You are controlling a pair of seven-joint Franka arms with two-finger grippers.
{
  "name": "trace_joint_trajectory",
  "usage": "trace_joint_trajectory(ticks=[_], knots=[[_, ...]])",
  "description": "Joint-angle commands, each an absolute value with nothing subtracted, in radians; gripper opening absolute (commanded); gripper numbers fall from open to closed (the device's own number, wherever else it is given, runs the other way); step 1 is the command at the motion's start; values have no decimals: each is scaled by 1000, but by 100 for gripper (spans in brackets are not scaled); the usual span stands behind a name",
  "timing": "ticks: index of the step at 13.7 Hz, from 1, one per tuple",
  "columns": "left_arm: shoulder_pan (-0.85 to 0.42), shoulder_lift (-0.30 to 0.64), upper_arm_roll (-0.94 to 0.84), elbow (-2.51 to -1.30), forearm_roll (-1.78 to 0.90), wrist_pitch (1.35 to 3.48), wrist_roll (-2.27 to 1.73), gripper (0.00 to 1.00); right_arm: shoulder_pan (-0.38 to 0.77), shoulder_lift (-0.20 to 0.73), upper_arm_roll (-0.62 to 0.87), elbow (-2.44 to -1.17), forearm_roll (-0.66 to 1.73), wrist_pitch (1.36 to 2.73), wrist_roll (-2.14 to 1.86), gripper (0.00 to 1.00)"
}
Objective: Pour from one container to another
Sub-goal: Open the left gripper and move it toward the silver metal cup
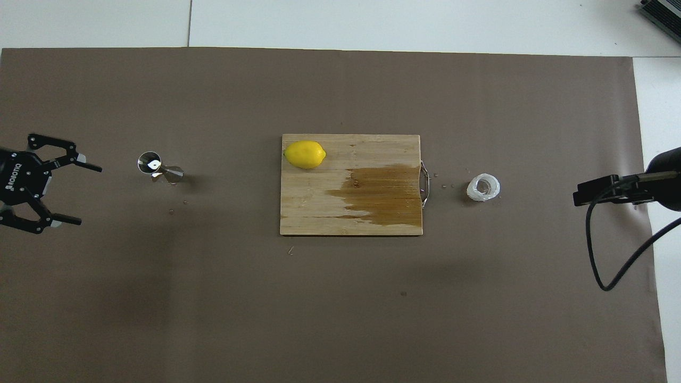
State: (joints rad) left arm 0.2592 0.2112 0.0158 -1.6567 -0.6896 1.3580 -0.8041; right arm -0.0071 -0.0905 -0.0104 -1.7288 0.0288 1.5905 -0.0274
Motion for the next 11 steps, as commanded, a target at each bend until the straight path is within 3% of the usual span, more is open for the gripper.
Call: trace_joint_trajectory(ticks=[1, 6, 11], knots=[[407, 336, -130, -1559, -718, 1312, -844, 100, -18, -100, -6, -1738, 52, 1583, -23, 100], [624, 518, -385, -1462, -724, 1301, -857, 100, -18, -100, -6, -1738, 51, 1583, -23, 100], [686, 595, -483, -1434, -721, 1312, -914, 100, -18, -100, -6, -1738, 52, 1583, -23, 100]])
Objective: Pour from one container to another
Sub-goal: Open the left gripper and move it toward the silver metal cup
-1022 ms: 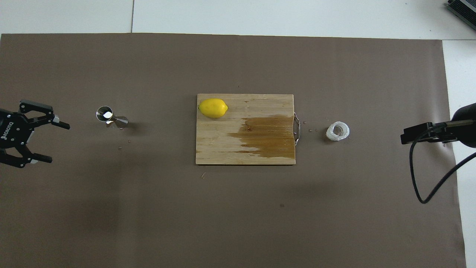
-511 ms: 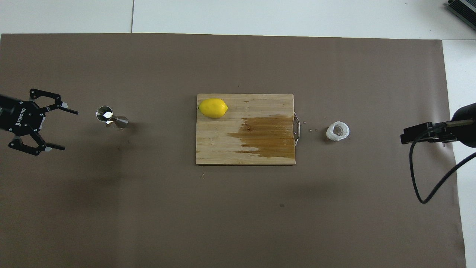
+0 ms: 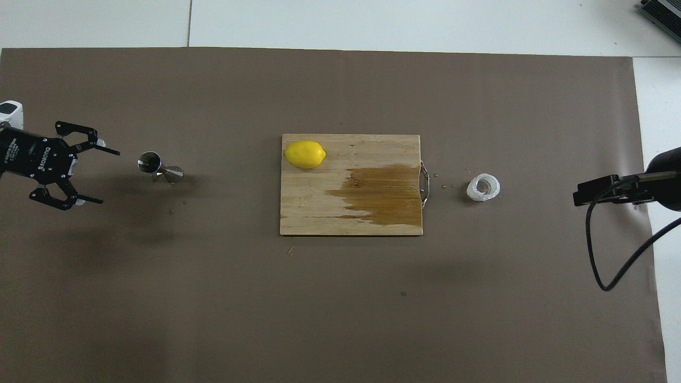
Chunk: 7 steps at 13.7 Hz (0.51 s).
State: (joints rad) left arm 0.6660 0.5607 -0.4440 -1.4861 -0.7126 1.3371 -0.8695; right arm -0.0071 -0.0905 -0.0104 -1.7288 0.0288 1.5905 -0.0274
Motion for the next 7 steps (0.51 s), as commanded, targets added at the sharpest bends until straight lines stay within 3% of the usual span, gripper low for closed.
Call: trace_joint_trajectory(ticks=[1, 7], knots=[[701, 609, -509, -1433, -719, 1312, -928, 100, -18, -100, -6, -1738, 52, 1583, -23, 100], [718, 702, -568, -1371, -693, 1312, -965, 100, -18, -100, -6, -1738, 51, 1583, -23, 100]])
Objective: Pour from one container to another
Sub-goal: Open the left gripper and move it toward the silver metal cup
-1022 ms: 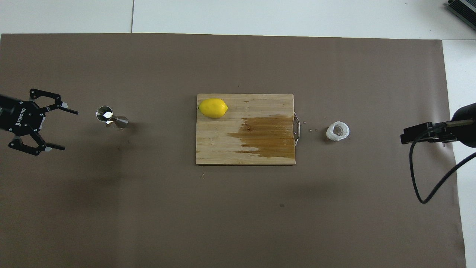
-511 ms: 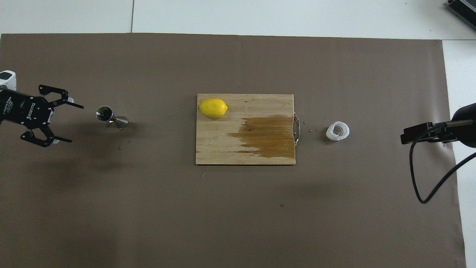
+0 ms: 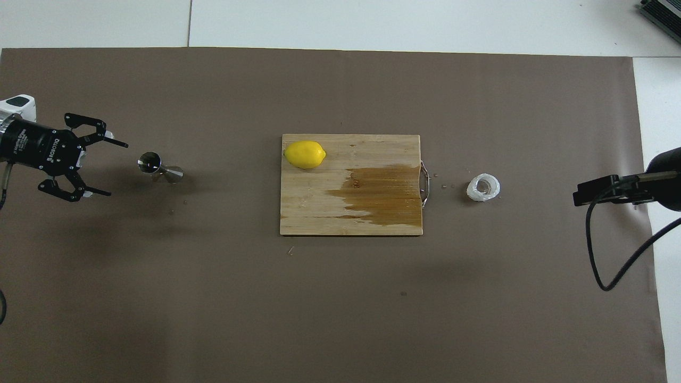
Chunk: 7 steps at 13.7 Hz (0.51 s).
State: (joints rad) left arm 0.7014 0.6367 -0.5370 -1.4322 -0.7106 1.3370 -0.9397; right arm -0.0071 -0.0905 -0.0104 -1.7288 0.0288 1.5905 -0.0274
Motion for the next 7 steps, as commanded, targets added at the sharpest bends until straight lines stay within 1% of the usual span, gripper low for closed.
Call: trace_joint_trajectory(ticks=[1, 3, 6, 7], knots=[[713, 721, -569, -1367, -690, 1312, -966, 100, -18, -100, -6, -1738, 51, 1583, -23, 100], [718, 745, -584, -1359, -675, 1312, -969, 100, -18, -100, -6, -1738, 51, 1583, -23, 100], [726, 819, -617, -1304, -634, 1312, -977, 100, -18, -100, -6, -1738, 52, 1583, -23, 100], [732, 828, -629, -1293, -632, 1312, -983, 100, -18, -100, -6, -1738, 51, 1583, -23, 100]])
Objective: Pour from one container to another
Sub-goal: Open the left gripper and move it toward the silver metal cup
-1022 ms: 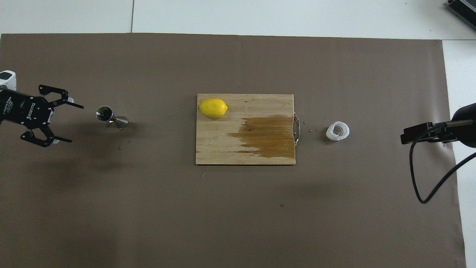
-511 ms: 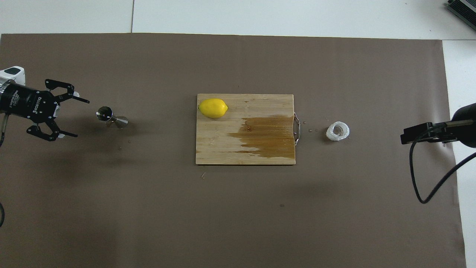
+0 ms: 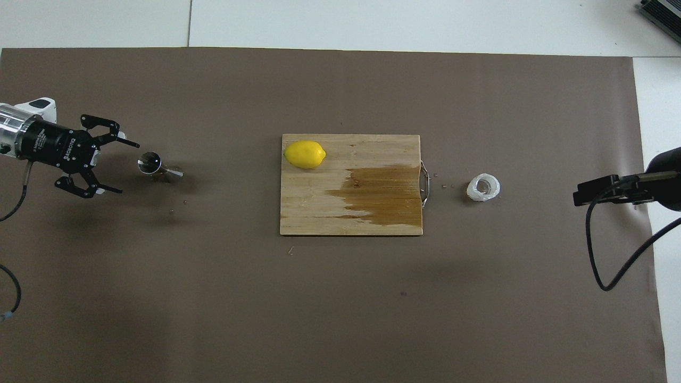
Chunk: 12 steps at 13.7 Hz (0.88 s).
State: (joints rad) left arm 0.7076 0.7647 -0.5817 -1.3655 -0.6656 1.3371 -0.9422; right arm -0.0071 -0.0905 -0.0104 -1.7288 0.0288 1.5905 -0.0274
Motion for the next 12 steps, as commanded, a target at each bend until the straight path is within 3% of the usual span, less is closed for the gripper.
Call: trace_joint_trajectory(ticks=[1, 12], knots=[[739, 834, -633, -1293, -632, 1315, -988, 100, -18, -100, -6, -1738, 51, 1583, -23, 100], [770, 1025, -733, -1244, -641, 1410, -1112, 100, -18, -100, -6, -1738, 52, 1583, -23, 100]])
